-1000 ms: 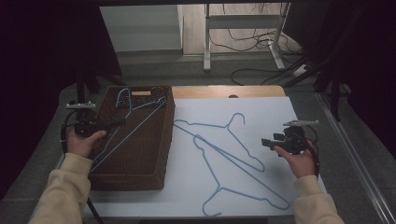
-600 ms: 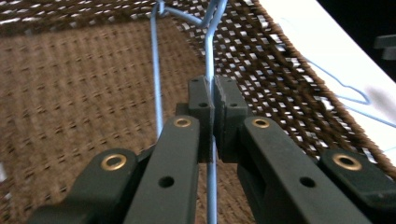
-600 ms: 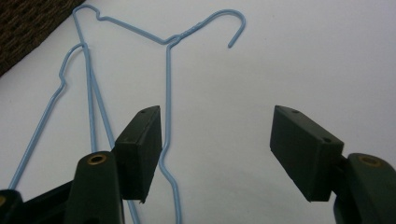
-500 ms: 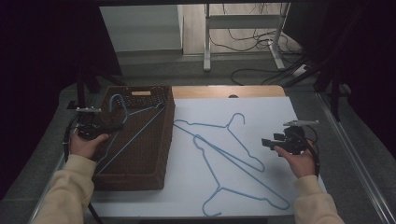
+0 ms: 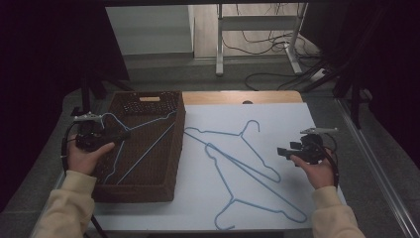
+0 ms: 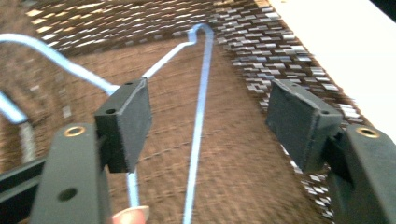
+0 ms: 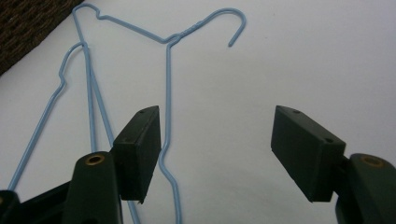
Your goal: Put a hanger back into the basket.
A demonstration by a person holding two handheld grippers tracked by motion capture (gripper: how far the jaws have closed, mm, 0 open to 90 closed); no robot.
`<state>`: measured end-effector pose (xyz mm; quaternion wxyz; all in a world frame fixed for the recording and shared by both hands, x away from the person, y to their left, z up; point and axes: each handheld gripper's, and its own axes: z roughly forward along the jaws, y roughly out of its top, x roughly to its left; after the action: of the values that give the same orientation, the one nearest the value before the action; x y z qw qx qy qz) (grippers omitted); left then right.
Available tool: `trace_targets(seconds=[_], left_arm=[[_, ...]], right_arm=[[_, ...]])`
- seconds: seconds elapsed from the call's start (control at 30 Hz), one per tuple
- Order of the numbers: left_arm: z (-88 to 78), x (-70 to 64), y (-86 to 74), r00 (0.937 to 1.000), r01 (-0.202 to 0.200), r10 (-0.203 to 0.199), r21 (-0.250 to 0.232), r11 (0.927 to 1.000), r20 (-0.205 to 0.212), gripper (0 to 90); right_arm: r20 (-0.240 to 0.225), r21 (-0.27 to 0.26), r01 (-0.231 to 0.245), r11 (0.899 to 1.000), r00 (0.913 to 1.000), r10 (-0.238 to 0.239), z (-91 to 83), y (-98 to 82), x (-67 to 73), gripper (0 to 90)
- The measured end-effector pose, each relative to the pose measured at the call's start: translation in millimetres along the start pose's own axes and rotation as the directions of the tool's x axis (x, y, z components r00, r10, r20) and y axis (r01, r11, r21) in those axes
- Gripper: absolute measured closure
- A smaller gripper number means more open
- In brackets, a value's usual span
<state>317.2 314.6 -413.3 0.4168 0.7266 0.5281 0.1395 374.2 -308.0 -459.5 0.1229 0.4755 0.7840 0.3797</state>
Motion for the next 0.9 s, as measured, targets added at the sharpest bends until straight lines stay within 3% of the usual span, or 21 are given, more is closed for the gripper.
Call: trace_targets(seconds=[0.17,0.4,0.5,0.9], left_arm=[[-3.6,-28.4,-3.9,0.9936,-0.075,0.076,-0.020,0.9970,0.083,24.6],[-2.5,-53.8,-13.2,0.9805,-0.084,0.091,-0.046,0.9954,0.174,23.2],[1.2,-63.5,-17.3,0.9768,-0.112,0.117,-0.035,0.9930,0.180,23.2],[5.1,-90.6,-32.4,0.9728,-0.134,0.136,-0.022,0.9907,0.187,23.4]], right_arm=[[-0.005,0.000,0.006,1.000,1.0000,-0.006,-0.5,0.2,2.2,33.0],[-0.014,0.003,0.029,1.000,0.9995,-0.029,-2.7,-0.7,8.3,31.4],[-0.020,0.002,0.037,0.999,0.9991,-0.037,-3.2,-2.2,11.6,31.0],[-0.089,0.003,0.139,0.990,0.9864,-0.138,-4.9,-13.6,38.8,29.1]])
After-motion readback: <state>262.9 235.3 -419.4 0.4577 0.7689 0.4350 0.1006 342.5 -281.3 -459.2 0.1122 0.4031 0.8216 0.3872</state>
